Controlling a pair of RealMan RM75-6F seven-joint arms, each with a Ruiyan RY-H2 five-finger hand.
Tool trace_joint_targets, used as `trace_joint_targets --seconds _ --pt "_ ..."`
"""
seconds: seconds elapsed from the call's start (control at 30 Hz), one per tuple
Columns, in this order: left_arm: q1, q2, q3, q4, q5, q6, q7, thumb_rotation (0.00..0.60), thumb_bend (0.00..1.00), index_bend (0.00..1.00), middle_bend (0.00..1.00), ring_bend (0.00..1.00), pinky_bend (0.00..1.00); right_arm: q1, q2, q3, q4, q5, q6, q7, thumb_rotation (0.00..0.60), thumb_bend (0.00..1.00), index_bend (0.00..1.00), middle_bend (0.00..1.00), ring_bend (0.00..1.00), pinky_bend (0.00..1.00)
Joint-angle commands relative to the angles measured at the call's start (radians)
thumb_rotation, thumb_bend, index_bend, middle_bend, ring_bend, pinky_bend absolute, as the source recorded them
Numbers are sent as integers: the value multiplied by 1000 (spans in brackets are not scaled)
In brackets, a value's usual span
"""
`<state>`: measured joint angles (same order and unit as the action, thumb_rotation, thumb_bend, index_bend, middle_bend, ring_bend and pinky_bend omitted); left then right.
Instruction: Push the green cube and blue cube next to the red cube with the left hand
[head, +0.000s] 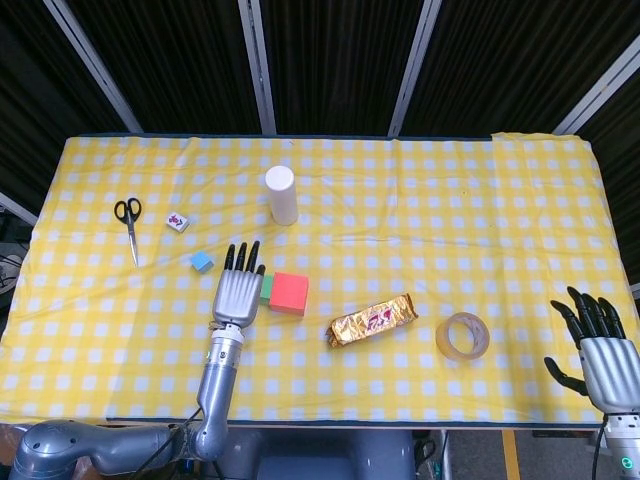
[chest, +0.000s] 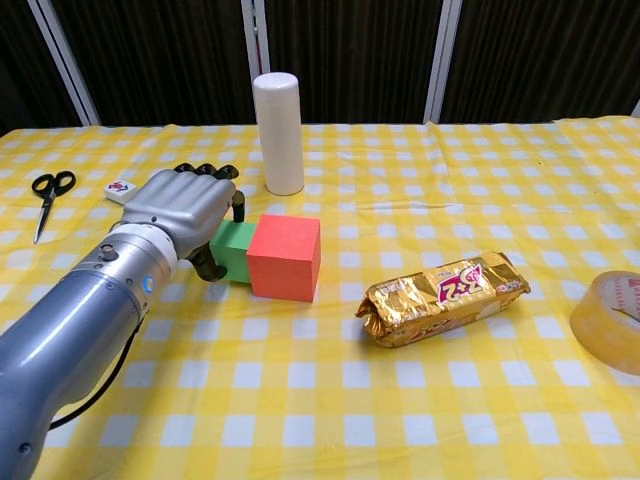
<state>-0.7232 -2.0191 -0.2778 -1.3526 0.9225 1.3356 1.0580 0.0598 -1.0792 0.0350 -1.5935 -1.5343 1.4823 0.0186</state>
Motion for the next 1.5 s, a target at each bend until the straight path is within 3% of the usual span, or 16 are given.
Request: trace_joint_targets --seconds 0.03,1.13,1.5 --pt "-2 -2 3 6 3 3 1 600 449 406 0 0 0 -1 1 1 0 1 1 1 600 317 160 0 0 0" --pt "-15 -40 15 67 14 -3 1 600 448 403 0 0 0 -4 7 0 -1 -4 5 17 600 318 160 0 0 0" --pt "-13 -34 26 72 19 10 42 600 417 360 0 0 0 -3 5 -1 -1 -5 2 13 600 317 160 0 0 0"
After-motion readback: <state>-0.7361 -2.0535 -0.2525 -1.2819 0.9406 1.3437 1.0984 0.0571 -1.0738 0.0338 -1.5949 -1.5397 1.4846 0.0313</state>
